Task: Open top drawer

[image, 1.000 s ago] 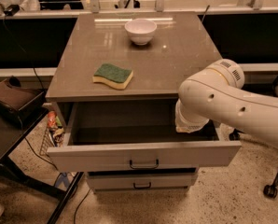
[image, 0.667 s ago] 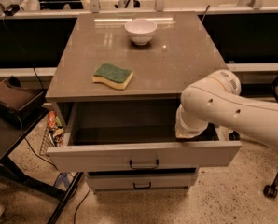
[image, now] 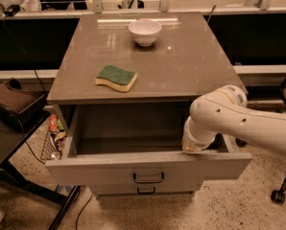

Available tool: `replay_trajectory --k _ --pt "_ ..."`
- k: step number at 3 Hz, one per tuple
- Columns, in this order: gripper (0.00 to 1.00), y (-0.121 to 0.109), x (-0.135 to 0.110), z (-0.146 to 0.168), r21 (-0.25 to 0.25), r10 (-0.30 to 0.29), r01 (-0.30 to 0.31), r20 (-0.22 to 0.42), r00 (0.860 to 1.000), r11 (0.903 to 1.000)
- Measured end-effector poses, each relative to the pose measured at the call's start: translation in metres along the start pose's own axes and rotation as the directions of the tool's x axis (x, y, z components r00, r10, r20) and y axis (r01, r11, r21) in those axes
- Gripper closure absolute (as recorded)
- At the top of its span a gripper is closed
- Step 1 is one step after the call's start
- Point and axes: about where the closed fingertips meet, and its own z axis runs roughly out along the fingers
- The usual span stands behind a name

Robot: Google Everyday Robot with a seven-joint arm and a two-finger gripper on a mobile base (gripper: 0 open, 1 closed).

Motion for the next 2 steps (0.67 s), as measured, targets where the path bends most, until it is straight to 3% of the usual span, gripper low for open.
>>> replay_trajectory --k 2 --pt "1.00 0.051 0.016 -0.039 -0.122 -0.014 0.007 -0.058 0.998 0.9925"
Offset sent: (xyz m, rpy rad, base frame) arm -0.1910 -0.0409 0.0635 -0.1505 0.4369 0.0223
